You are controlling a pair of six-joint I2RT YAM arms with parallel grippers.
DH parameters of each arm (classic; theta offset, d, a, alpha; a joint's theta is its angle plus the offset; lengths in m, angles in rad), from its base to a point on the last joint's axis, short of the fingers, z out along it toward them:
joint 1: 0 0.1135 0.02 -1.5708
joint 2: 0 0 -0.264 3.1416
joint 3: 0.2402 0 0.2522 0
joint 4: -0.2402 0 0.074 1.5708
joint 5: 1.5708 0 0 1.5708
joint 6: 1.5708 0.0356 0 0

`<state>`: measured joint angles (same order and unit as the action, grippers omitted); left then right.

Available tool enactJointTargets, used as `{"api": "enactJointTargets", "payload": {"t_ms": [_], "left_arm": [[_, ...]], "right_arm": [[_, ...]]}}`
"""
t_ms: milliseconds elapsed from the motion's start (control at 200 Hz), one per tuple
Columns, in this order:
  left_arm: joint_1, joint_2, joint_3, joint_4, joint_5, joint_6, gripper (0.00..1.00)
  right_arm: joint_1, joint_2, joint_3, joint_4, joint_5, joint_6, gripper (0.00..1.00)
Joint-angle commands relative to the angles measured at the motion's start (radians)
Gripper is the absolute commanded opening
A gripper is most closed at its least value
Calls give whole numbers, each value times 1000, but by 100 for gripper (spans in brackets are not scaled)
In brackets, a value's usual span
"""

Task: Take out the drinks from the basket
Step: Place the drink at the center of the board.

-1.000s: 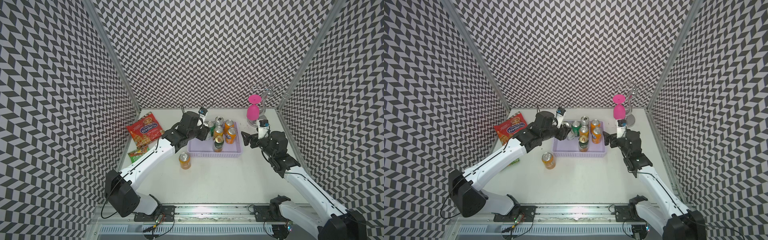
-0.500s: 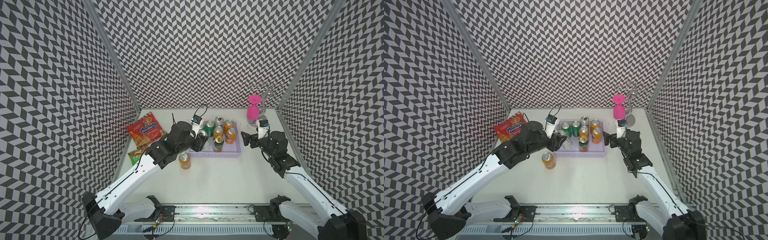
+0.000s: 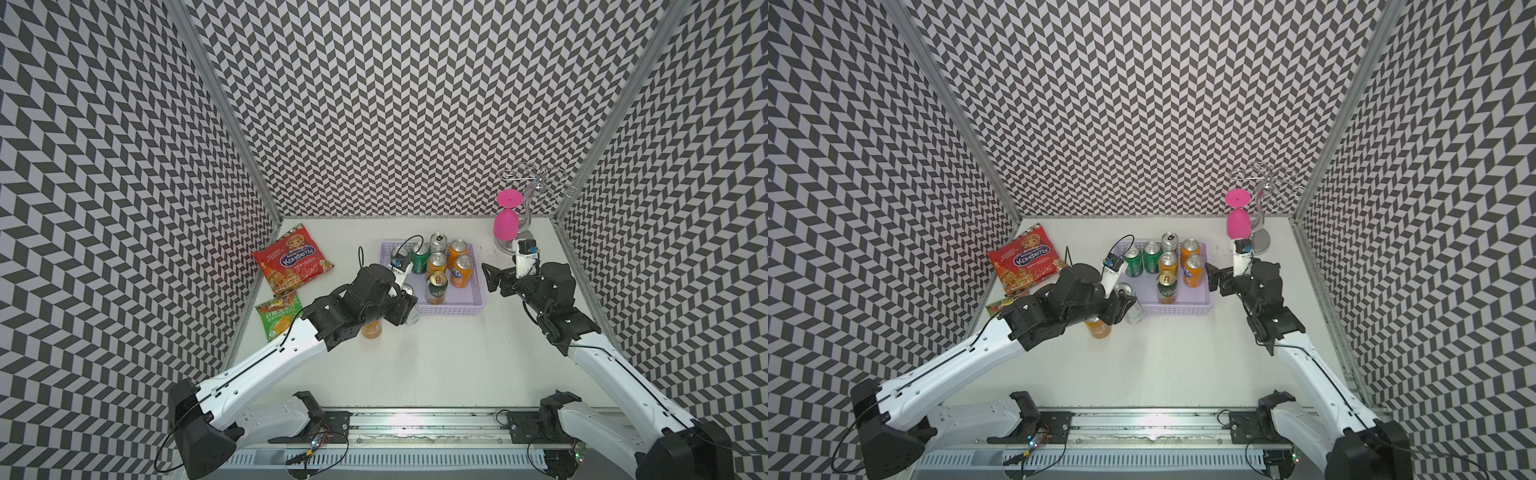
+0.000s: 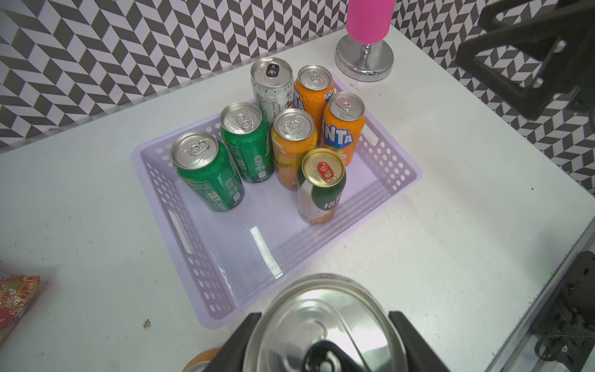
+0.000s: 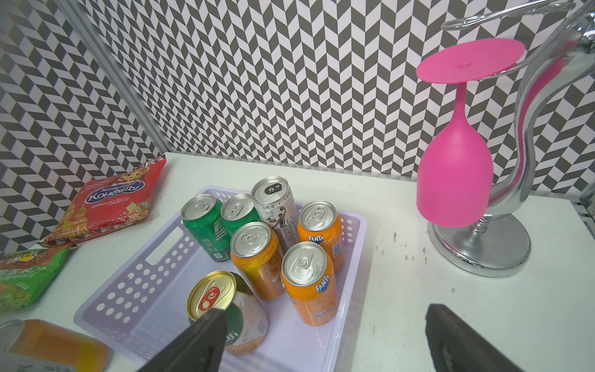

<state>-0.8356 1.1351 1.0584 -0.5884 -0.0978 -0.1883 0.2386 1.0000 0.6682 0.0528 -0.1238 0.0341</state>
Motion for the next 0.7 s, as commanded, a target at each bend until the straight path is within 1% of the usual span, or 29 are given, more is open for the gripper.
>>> {"api": "enactJointTargets", "payload": {"t_ms": [0,350,696], "left_arm": [[-5,-8,-14,120,-19,8,46],[-7,28,-106,197,-63,36,46],[-8,99,-123,218,-128,60,46]], "right_arm": [[-6,-14,-6,39,-2,-1,100],[-7,-8,-7,39,-2,0,100],[-5,-5,-7,39,0,-1,100]]}}
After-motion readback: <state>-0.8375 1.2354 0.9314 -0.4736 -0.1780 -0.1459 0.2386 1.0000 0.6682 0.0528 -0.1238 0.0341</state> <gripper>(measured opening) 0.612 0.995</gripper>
